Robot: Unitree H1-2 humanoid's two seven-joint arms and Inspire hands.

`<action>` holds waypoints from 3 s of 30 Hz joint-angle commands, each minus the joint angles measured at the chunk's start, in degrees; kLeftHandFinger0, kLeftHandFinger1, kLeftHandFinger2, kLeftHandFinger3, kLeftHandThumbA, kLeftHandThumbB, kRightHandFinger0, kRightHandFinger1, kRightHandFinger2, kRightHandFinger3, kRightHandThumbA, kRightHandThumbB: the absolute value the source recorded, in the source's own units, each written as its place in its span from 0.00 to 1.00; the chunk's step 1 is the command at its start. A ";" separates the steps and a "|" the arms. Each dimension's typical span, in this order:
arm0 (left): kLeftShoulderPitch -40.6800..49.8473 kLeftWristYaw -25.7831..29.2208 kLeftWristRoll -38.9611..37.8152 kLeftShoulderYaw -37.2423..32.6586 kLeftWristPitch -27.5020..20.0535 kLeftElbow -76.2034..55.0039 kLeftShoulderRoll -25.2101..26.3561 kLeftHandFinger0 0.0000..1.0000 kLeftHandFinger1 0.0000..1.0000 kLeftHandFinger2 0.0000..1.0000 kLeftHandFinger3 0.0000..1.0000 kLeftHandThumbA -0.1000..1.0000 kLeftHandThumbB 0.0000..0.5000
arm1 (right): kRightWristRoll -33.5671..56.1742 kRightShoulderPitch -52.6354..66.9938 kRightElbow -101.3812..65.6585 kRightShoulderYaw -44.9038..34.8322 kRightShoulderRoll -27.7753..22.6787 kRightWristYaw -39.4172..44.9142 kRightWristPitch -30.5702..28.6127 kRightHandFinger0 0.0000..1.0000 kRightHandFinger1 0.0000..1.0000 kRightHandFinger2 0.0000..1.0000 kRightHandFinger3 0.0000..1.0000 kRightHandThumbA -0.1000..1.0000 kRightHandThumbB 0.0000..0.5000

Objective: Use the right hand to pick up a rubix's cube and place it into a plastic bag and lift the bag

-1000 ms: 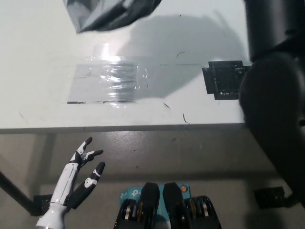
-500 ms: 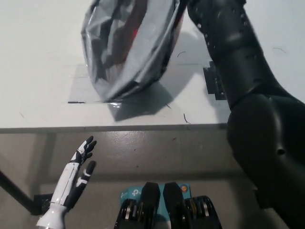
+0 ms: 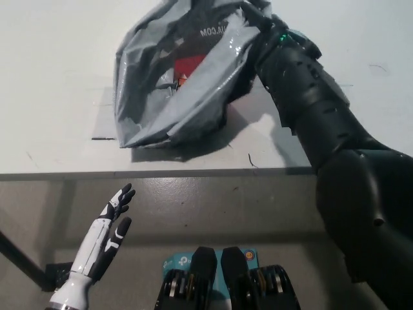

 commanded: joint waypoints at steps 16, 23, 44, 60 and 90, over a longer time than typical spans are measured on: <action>-0.53 -0.37 1.28 -0.99 -1.89 -0.71 0.80 1.00 1.00 1.00 1.00 0.98 0.27 | -38.43 -10.00 -13.20 42.92 -13.51 -7.65 6.17 1.00 1.00 1.00 1.00 0.74 1.00; -0.54 -0.26 1.25 -1.19 -2.21 -0.48 0.54 1.00 1.00 1.00 1.00 0.98 0.28 | -36.29 -10.29 -25.49 42.13 -17.00 -1.91 9.74 1.00 1.00 1.00 1.00 0.82 1.00; -4.25 -0.67 0.45 -0.87 -1.38 0.35 1.15 1.00 1.00 1.00 1.00 0.98 0.26 | -30.36 11.20 -99.94 29.92 -30.47 9.02 13.55 1.00 1.00 1.00 1.00 1.00 0.63; -3.82 -0.26 0.91 -1.04 -1.58 0.43 0.82 1.00 1.00 1.00 1.00 0.99 0.26 | -29.36 20.33 -83.32 36.43 -32.92 17.28 17.94 1.00 1.00 1.00 1.00 0.91 0.67; -10.58 -0.40 -1.76 0.19 -2.13 3.03 1.56 1.00 1.00 1.00 1.00 1.00 0.31 | -39.00 74.27 -118.48 33.07 -15.88 8.80 -17.25 1.00 1.00 1.00 1.00 1.00 0.71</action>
